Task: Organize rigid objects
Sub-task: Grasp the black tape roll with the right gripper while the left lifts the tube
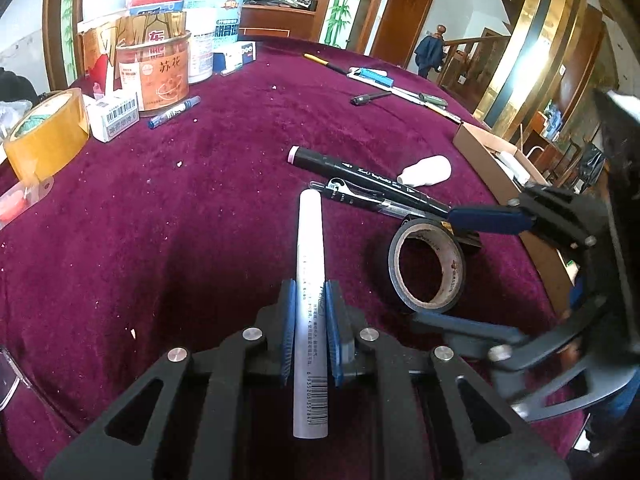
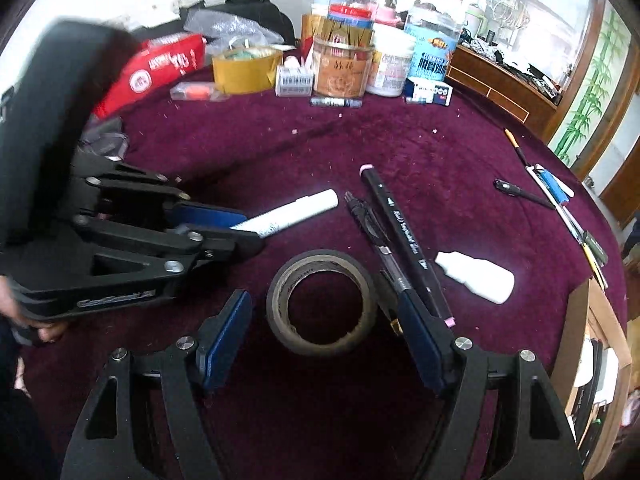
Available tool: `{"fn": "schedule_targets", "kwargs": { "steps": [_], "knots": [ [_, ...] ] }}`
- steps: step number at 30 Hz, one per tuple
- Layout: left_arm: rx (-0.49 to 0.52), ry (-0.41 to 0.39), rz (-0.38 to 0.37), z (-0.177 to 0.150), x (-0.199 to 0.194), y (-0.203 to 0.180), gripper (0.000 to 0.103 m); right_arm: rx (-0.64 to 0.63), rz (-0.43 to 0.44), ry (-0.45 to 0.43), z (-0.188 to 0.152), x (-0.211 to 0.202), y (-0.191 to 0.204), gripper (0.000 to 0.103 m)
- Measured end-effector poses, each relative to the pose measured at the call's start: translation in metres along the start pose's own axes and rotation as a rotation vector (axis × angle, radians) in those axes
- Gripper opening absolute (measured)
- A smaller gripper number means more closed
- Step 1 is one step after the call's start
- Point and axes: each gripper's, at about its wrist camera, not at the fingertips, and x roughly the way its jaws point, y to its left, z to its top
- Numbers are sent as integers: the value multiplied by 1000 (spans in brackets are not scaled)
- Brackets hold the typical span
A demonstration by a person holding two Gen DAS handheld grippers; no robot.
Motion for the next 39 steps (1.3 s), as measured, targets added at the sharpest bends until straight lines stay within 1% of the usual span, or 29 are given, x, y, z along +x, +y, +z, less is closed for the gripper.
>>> {"fn": "schedule_targets", "kwargs": {
  "steps": [1, 2, 3, 6, 8, 11, 12, 13, 19, 22, 29, 34, 39],
  "knots": [
    [1, 0, 1, 0, 0, -1, 13, -4, -8, -8, -1, 2, 2, 67],
    [4, 0, 4, 0, 0, -1, 13, -5, -28, -18, -2, 1, 2, 53],
    [8, 0, 8, 0, 0, -1, 13, -2, -33, -15, -2, 1, 2, 53],
    [22, -1, 23, -1, 0, -4, 13, 42, 10, -14, -6, -8, -5, 53],
    [29, -1, 32, -1, 1, -5, 13, 71, 9, -31, -8, -16, -11, 53],
    [30, -5, 33, 0, 0, -6, 12, 134, 61, -82, -15, -30, -23, 53],
    [24, -7, 33, 0, -1, -5, 12, 156, 94, -101, -18, -34, -28, 53],
    [10, -14, 30, -1, -4, -4, 12, 164, 108, -106, -20, -35, -29, 53],
    [-38, -47, 26, -1, -22, -1, 12, 191, 146, -132, -23, -37, -36, 53],
    [-45, -54, 20, -1, -26, -5, 12, 212, 155, -128, -25, -33, -38, 53],
    [-3, -59, 17, -2, -27, -25, 12, 232, 131, -147, -24, -35, -40, 53],
    [-15, -67, 0, -4, -30, -27, 12, 273, 141, -158, -24, -35, -47, 53],
    [-6, -81, -12, -3, -36, -35, 12, 323, 149, -206, -23, -50, -60, 53]
  ]
}}
